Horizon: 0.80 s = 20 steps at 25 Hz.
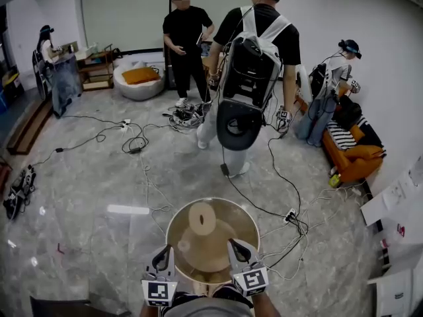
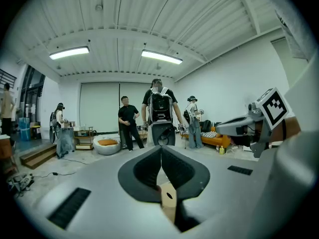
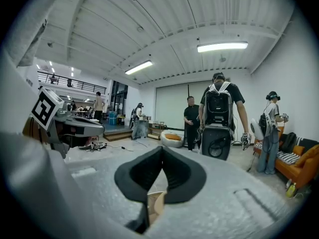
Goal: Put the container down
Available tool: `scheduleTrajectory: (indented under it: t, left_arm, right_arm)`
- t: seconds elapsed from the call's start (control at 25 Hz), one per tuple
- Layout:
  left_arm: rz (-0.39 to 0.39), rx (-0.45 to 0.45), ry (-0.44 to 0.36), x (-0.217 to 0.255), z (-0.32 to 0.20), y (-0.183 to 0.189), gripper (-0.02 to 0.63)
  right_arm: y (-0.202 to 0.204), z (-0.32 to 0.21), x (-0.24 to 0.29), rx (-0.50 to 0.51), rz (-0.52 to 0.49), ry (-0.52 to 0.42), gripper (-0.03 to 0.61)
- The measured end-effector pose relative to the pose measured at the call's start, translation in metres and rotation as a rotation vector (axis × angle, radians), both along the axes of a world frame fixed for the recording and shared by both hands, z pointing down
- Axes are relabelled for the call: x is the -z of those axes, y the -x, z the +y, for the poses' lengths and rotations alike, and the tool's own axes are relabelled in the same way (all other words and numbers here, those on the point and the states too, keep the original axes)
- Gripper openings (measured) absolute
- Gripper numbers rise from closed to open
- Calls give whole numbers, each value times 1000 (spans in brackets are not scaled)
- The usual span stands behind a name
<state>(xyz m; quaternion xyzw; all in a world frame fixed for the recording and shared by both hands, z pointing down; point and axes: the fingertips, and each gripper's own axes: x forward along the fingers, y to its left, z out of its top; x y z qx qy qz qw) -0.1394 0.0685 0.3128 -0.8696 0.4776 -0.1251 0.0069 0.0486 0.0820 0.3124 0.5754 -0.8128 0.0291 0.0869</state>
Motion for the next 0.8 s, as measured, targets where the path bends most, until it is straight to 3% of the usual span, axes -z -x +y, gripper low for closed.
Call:
scheduleTrajectory:
  t: [0.8]
  left_arm:
    - [8,-4,6,-2,7,-2,20]
  right_arm:
    - [2,4,1,0,5,-1,0]
